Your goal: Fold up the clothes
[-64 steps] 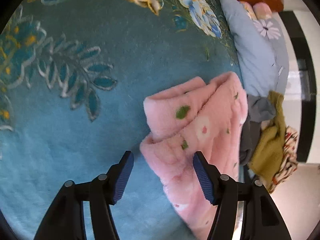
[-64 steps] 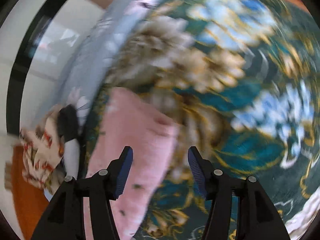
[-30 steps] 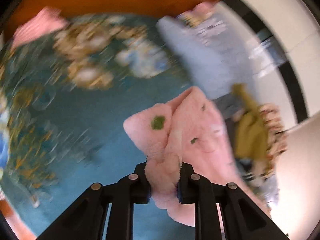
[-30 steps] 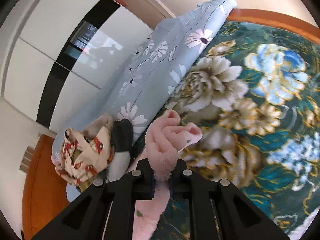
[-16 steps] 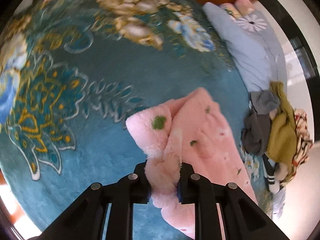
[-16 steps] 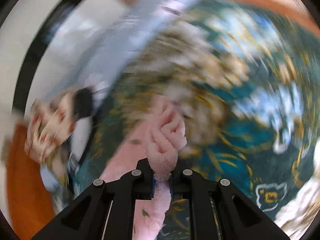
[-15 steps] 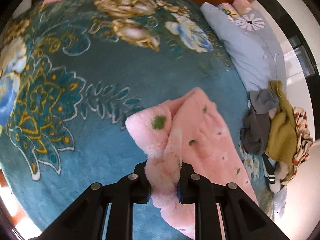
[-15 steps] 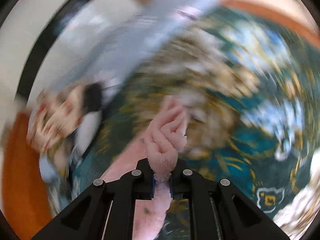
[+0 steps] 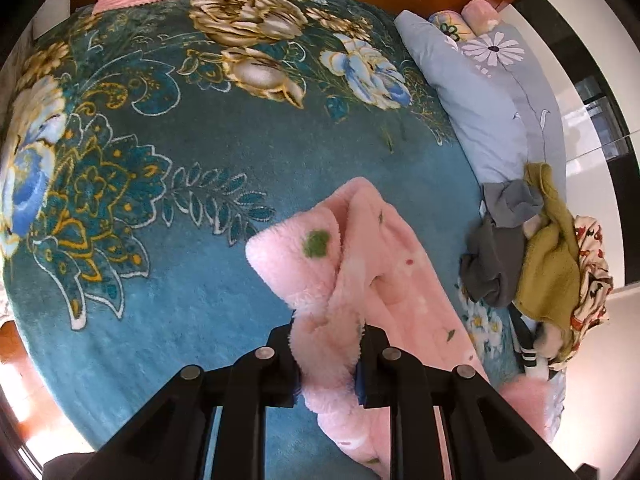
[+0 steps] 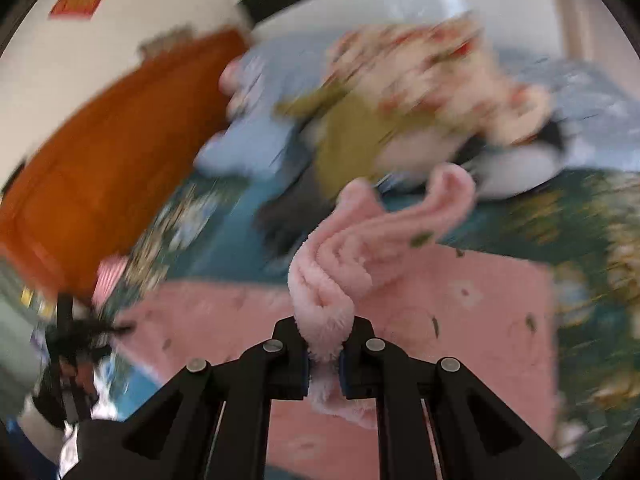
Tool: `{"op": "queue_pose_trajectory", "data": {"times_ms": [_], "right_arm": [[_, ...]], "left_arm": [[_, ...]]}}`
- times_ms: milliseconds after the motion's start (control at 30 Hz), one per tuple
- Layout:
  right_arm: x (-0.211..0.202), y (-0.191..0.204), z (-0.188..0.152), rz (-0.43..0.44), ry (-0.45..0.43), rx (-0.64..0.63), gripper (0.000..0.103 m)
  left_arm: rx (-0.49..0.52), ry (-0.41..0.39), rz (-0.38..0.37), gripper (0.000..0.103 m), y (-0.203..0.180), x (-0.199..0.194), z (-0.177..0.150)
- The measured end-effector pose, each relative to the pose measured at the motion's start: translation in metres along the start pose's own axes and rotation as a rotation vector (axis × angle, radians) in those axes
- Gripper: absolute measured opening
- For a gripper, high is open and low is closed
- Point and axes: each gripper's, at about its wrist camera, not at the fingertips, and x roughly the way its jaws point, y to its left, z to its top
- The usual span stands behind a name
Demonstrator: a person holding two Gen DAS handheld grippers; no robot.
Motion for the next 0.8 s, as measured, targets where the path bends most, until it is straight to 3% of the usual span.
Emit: {"op": "queue_pose_trajectory", "data": {"times_ms": [100, 200, 467, 567, 633, 700, 800], "right_arm": [[0.041, 0.039, -0.027, -0.017, 0.114, -0.124, 0.011], [0.067, 0.052, -0.050, -0.051, 0.193, -0.174, 0.011], [0.031, 0.043, -0.042, 0.016, 0.085, -0.123, 0.011], [0.020, 0.012, -0.024, 0.107, 0.052, 0.099, 0.011], [0.009, -0.001, -0.009, 0.124, 0.000, 0.174, 0.011], [0.003, 0.003, 0.001, 0.124, -0.029, 0.153, 0.011], [0.025, 0.035, -0.008, 0.118, 0.096, -0.019, 0.011]], "left_arm": [[-0.015, 0.016, -0.005, 0.021, 0.002, 0.001, 0.001], [-0.029, 0.023, -0.003, 0.021, 0.007, 0.004, 0.000], [-0.113, 0.024, -0.037, 0.022, 0.018, 0.009, -0.001], [-0.130, 0.026, -0.042, 0.022, 0.021, 0.009, -0.001], [-0.142, 0.028, -0.045, 0.022, 0.022, 0.011, -0.001], [-0.154, 0.029, -0.055, 0.022, 0.024, 0.012, 0.000], [-0.174, 0.035, -0.060, 0.022, 0.026, 0.013, -0.001]]}}
